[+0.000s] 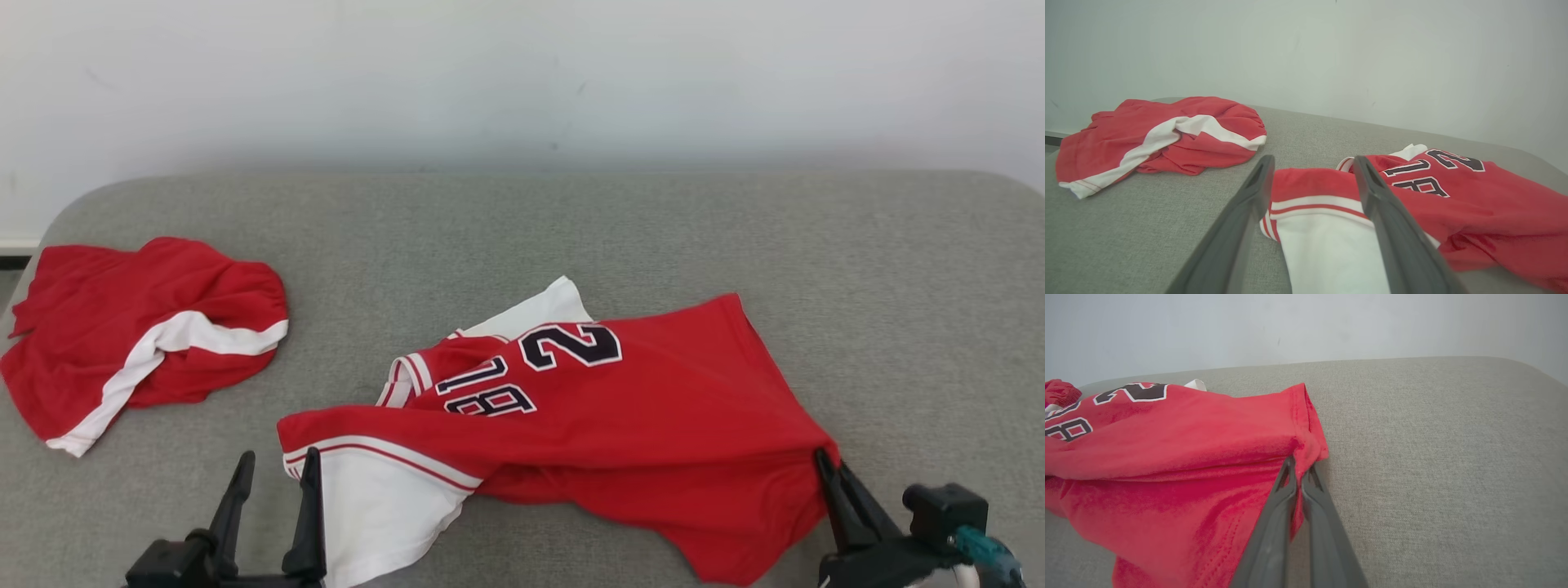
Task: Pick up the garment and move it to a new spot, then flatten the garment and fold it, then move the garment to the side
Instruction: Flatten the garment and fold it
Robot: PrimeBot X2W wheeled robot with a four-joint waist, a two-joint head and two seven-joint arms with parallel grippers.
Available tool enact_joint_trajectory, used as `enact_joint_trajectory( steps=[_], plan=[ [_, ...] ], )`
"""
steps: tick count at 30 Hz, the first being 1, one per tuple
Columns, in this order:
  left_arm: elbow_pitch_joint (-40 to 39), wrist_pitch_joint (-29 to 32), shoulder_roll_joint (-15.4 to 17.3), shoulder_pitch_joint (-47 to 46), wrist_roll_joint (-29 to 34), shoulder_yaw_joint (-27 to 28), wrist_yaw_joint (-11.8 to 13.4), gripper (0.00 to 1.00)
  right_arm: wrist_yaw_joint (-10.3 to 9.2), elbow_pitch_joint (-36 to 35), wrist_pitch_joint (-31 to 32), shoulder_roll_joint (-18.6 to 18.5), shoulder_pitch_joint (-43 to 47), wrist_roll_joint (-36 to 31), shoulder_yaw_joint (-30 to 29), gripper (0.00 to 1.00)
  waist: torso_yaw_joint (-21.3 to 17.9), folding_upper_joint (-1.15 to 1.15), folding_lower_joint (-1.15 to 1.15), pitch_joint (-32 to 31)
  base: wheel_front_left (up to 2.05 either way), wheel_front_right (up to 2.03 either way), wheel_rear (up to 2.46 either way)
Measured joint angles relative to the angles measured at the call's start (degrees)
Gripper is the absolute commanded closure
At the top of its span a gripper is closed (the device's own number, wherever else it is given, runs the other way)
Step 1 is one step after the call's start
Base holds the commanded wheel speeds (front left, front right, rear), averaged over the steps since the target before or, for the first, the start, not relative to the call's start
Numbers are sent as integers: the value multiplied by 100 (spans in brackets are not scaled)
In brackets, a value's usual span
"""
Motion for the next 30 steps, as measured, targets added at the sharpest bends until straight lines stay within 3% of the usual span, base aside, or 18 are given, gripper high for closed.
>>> enact_joint_trajectory(
  steps=[1,2,3,19,30],
  plan=[
    [-18,0,1,36,-1,-3,19,0,0,-12,0,3,94,10,-3,82,-35,0,0,-23,0,0,0],
    [-25,0,-2,81,-4,-11,32,0,0,-35,0,7,157,9,-2,23,-69,0,0,-45,0,0,0],
    [-25,0,-3,116,-5,-11,41,0,0,-57,1,14,190,10,-22,0,-102,0,1,-70,0,0,0],
    [-207,0,-2,339,166,272,41,0,0,-1042,-10,475,759,-385,-472,0,-497,0,0,-422,0,0,0],
    [-257,0,-1,408,204,286,41,0,0,-1009,151,485,927,-595,-498,0,-511,0,0,-417,0,0,0]
  ],
)
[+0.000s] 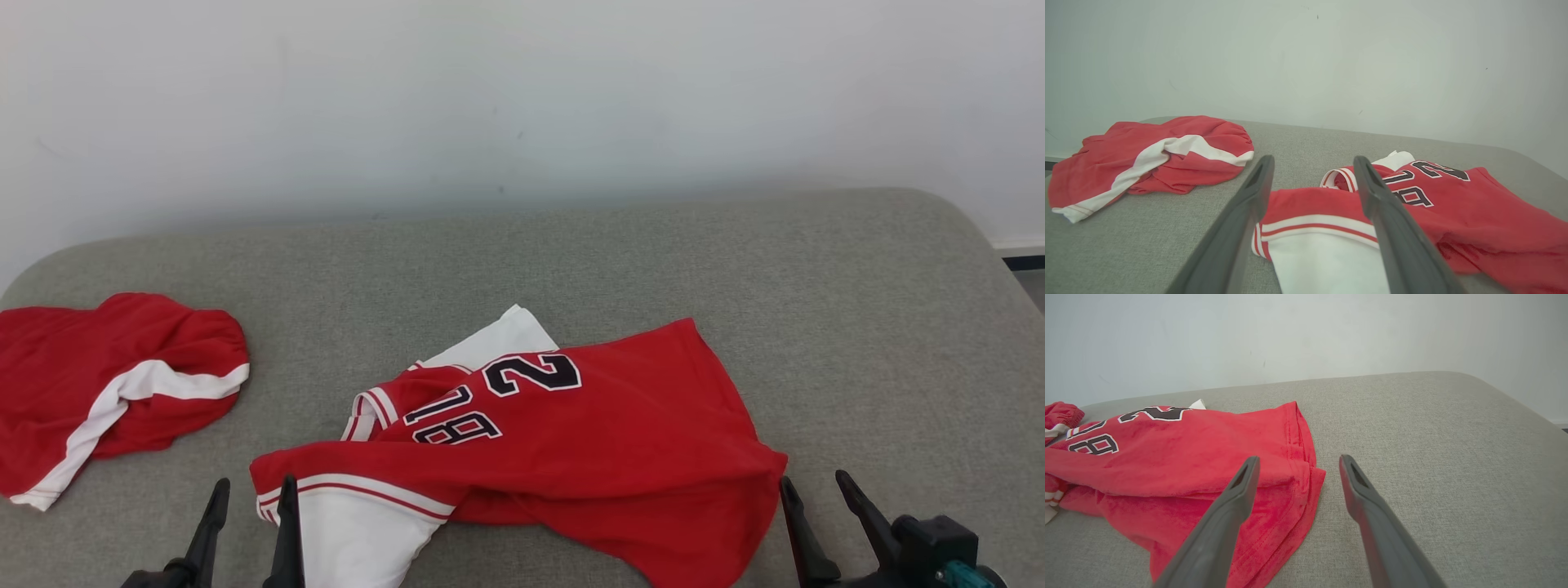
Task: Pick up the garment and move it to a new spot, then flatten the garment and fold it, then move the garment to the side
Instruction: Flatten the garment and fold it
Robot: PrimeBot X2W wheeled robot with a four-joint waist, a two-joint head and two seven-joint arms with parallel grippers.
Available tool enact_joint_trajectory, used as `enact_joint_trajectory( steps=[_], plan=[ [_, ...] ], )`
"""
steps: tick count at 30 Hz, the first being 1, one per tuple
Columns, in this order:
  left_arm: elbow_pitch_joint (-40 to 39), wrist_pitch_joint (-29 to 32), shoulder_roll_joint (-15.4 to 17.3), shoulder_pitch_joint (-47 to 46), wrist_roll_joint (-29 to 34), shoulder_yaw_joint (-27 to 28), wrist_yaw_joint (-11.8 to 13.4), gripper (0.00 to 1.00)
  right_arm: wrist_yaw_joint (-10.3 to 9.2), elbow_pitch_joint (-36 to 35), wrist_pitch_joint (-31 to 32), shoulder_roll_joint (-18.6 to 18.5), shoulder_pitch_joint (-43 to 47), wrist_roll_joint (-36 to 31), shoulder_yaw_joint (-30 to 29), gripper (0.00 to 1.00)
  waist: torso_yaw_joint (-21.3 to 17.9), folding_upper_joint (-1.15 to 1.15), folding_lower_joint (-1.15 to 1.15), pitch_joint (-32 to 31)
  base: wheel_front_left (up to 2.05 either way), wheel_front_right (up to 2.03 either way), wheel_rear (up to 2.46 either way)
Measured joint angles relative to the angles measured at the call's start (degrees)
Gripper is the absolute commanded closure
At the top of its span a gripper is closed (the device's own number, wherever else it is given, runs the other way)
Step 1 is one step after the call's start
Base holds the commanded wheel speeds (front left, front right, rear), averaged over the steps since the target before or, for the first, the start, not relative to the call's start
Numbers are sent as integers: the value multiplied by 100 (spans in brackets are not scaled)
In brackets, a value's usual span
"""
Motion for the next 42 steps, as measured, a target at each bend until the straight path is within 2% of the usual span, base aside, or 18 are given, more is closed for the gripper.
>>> enact_joint_trajectory(
  steps=[8,15,16,17,18,23,27,35,39,42],
  plan=[
    [42,0,-2,-21,-11,-102,-4,0,0,456,402,-212,-431,38,203,0,183,0,0,51,0,0,0],
    [41,0,1,-104,-13,-157,1,0,0,1225,460,-250,-788,247,399,0,407,0,1,192,0,0,0],
    [37,0,-1,-110,-13,-171,3,0,0,1319,426,-254,-823,276,435,4,434,0,1,219,0,0,0],
    [35,0,-2,-118,-13,-179,4,0,0,1425,386,-252,-873,300,469,58,459,0,1,248,0,0,0],
    [30,0,-2,-126,-13,-168,5,0,0,1518,381,-242,-934,355,506,100,480,0,1,277,0,0,0],
    [79,0,-1,-172,-5,-97,-7,0,0,1729,92,-230,-1211,487,793,100,542,0,2,371,0,0,0],
    [124,0,-1,-167,-4,-75,-25,0,0,1623,-69,-264,-1241,605,972,100,470,0,2,345,0,0,0],
    [147,-1,-1,-120,-52,-127,-15,0,0,676,-142,-530,-960,701,1200,100,179,0,1,192,0,0,0],
    [137,0,0,-95,-63,-162,0,0,0,48,-149,-743,-628,599,1568,100,41,0,1,142,0,0,0],
    [137,0,0,-90,-69,-179,2,0,0,-111,-57,-823,-261,624,1826,100,-23,0,1,126,0,0,0]
  ],
)
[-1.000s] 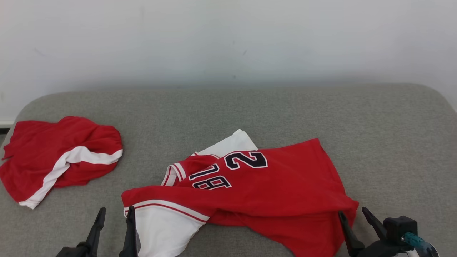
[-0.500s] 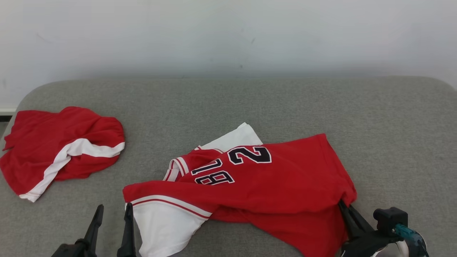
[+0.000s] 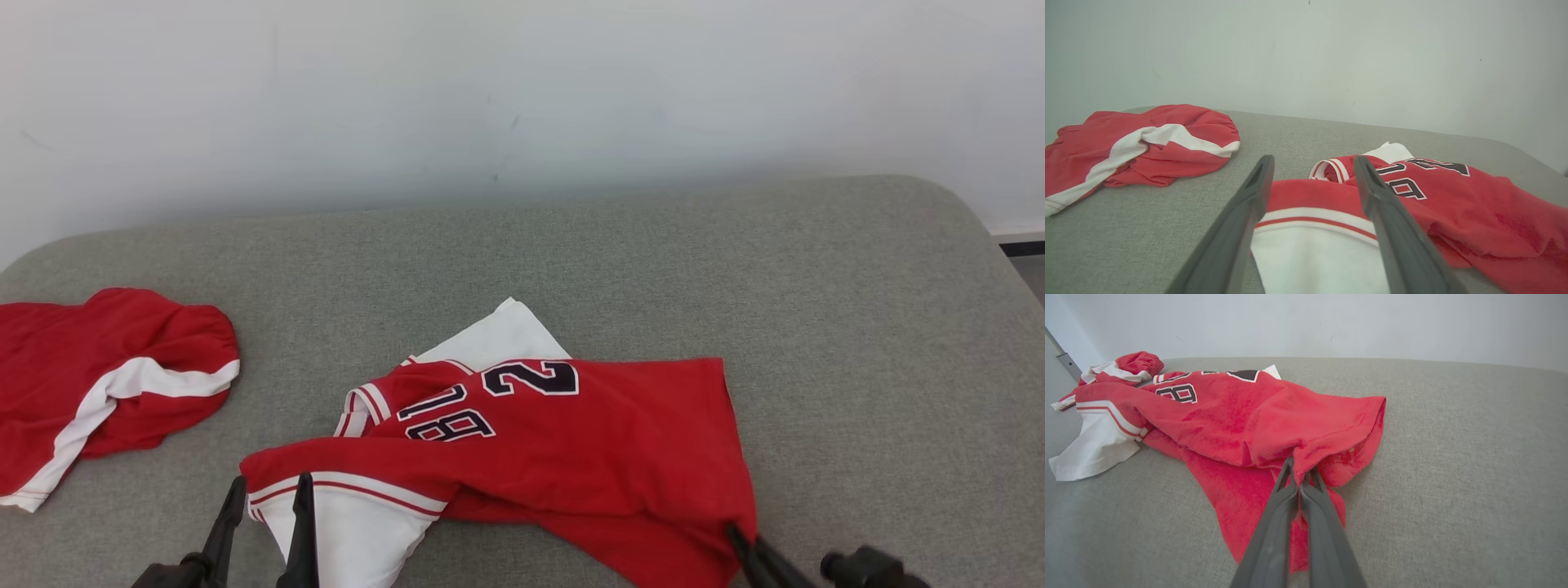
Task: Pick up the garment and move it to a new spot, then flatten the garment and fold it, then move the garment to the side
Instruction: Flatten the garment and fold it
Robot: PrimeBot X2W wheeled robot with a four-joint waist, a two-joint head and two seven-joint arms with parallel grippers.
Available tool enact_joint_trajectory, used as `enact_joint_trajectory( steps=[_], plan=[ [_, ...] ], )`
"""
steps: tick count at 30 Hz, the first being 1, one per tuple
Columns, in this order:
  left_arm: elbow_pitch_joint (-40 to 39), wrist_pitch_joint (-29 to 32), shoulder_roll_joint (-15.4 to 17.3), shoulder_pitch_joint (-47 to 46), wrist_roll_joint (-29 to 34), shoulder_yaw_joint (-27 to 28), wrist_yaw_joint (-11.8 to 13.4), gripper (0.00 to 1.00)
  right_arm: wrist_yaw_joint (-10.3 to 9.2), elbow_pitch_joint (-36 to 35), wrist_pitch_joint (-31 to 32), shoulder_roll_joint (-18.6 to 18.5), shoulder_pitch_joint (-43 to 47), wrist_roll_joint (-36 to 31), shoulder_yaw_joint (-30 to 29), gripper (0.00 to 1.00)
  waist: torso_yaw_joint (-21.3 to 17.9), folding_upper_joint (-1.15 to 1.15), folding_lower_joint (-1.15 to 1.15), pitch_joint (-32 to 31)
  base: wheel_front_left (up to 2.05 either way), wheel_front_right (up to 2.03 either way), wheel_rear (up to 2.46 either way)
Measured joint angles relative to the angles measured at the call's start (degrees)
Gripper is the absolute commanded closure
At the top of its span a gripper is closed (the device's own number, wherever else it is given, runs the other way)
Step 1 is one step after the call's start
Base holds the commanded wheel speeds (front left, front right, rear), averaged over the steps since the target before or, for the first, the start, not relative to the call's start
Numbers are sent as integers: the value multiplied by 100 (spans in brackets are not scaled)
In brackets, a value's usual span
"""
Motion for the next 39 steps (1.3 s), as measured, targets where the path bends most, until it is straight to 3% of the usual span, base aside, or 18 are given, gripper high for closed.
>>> enact_joint_trajectory(
  steps=[2,3,4,15,21,28,39],
  plan=[
    [3,0,-2,1,-19,-19,-1,0,0,10,107,-38,174,33,152,100,-19,0,0,1,0,0,0],
    [7,0,-2,2,-25,-21,0,0,0,20,109,-52,234,29,169,67,-23,0,0,4,0,0,0],
    [12,0,-1,4,-26,-21,-1,0,0,34,94,-44,260,44,136,0,-29,0,0,4,0,0,0],
    [20,0,0,60,-26,-3,-3,0,0,-286,-33,-166,193,171,-222,0,-50,0,0,-17,0,0,0],
    [1,0,-1,34,-26,-51,0,0,0,-146,126,-268,-421,165,-512,0,12,0,-1,31,0,0,0],
    [-12,0,-2,-140,-32,-151,-3,0,0,566,604,-214,-1477,101,-684,0,175,0,0,247,0,0,0],
    [16,0,0,-532,-93,-261,-3,0,0,2330,1011,-68,-2732,201,-603,0,593,0,0,708,0,0,0]
  ],
)
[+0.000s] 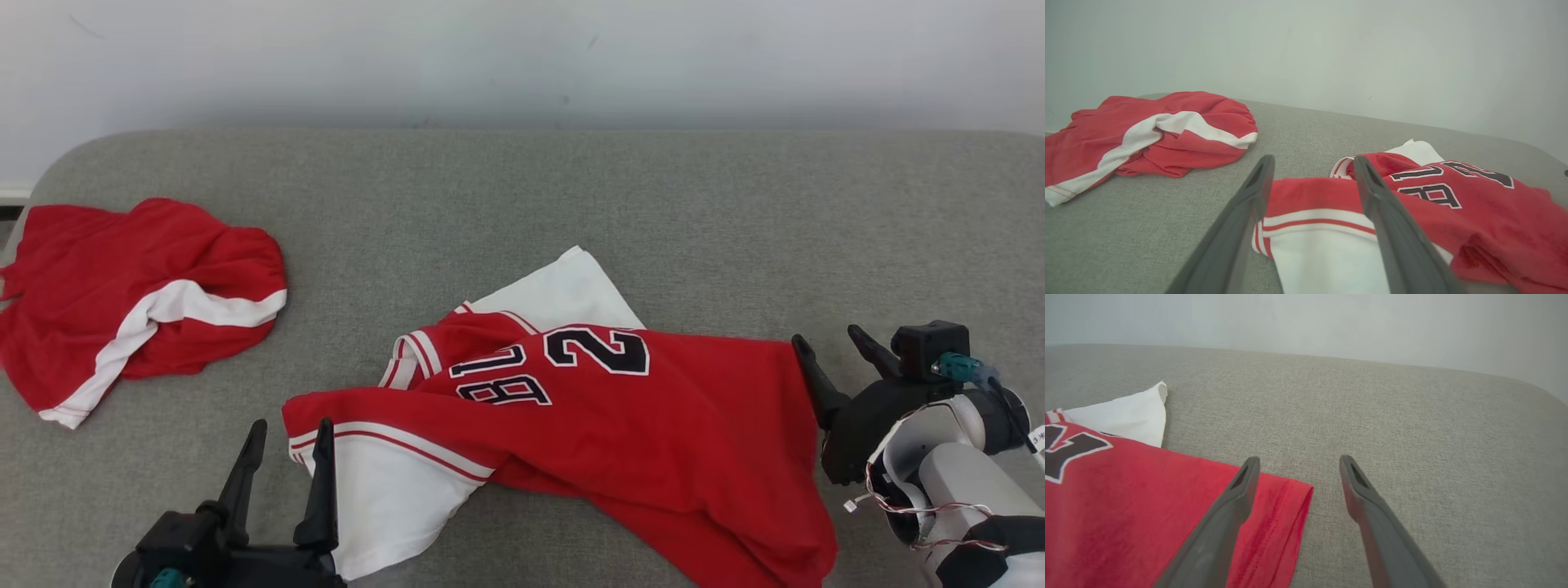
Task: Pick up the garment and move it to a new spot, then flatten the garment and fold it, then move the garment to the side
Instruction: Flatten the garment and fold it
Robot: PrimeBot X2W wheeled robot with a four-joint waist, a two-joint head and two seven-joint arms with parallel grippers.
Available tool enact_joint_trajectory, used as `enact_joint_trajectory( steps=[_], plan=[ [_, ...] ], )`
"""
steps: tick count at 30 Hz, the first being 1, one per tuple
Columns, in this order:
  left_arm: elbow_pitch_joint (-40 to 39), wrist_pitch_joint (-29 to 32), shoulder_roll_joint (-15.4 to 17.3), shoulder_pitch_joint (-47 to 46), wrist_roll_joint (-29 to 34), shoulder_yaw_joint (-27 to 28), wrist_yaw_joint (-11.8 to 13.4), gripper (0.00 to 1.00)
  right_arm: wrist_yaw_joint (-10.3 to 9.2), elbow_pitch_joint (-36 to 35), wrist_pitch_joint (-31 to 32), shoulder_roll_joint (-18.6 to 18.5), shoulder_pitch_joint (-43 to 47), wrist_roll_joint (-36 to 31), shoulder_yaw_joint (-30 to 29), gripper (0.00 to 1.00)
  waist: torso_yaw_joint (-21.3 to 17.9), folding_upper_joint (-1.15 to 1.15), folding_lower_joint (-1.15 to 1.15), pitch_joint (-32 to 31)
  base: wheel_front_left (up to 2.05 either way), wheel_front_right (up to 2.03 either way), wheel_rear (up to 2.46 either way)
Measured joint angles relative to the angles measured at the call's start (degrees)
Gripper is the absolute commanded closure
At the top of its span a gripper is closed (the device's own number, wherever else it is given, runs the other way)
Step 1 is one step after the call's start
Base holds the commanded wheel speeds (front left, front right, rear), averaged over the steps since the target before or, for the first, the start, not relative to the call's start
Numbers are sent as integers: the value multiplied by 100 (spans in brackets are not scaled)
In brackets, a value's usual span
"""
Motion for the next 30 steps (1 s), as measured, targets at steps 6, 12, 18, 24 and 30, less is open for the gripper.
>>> enact_joint_trajectory(
  steps=[6,12,18,24,30],
  plan=[
    [21,0,-1,-92,-43,-30,3,0,0,706,-12,129,-259,155,125,0,193,0,0,161,0,0,0],
    [51,0,-1,-110,-56,0,2,0,0,1319,-1,279,-415,346,313,0,287,0,0,260,0,0,0],
    [70,0,-1,-177,-66,13,2,0,0,1512,80,398,-591,675,516,100,234,0,0,274,0,0,0],
    [99,0,-1,-211,-82,0,0,0,0,1474,-364,319,-979,692,792,100,210,0,0,245,0,0,0],
    [133,0,-1,-197,-91,30,-4,0,0,1265,-860,144,-1805,658,1011,100,230,1,0,127,0,0,0]
  ],
)
